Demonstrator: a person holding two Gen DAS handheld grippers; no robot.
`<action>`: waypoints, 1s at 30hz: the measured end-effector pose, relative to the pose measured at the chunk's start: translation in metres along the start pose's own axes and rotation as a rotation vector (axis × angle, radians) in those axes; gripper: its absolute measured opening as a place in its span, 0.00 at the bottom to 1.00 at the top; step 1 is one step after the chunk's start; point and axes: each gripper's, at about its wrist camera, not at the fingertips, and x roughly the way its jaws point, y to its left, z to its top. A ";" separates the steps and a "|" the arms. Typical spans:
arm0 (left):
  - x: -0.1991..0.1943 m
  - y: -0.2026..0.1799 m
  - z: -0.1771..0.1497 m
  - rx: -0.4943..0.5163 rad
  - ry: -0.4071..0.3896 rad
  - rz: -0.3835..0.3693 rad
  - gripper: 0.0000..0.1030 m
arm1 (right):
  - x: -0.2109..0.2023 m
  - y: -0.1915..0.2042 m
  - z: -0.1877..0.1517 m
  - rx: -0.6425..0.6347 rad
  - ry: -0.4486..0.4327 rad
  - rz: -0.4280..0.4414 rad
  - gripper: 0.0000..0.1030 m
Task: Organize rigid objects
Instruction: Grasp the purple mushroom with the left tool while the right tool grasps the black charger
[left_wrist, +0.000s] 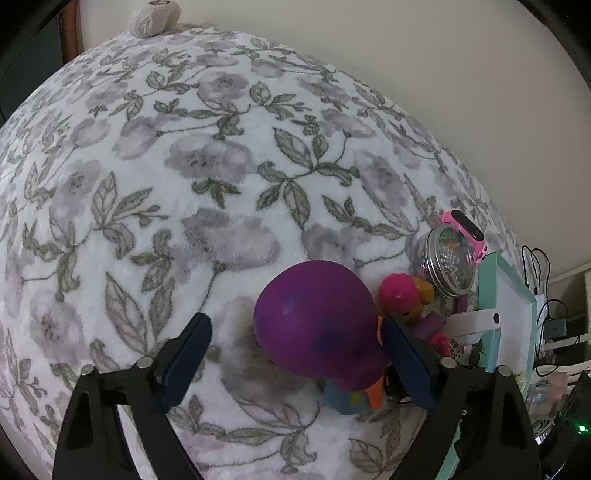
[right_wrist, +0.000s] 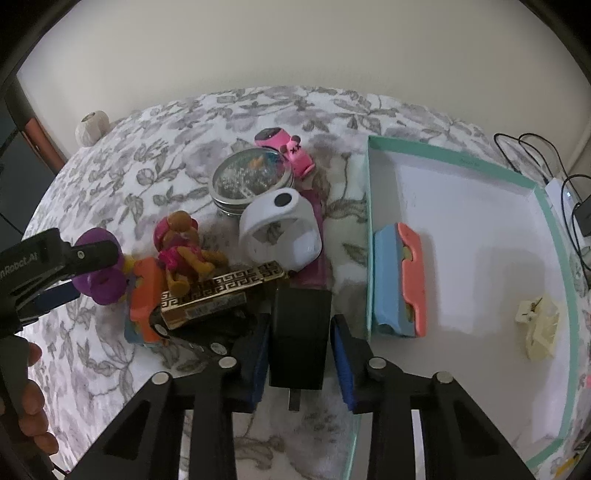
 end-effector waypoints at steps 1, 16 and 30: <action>0.000 0.000 0.000 0.000 -0.001 -0.005 0.82 | 0.001 0.000 -0.001 -0.001 0.003 0.001 0.31; 0.000 -0.005 0.000 0.018 0.003 -0.057 0.62 | 0.008 0.002 -0.003 0.001 0.016 0.003 0.30; -0.052 -0.007 0.015 0.012 -0.120 -0.136 0.61 | -0.029 -0.010 0.011 0.041 -0.049 0.053 0.30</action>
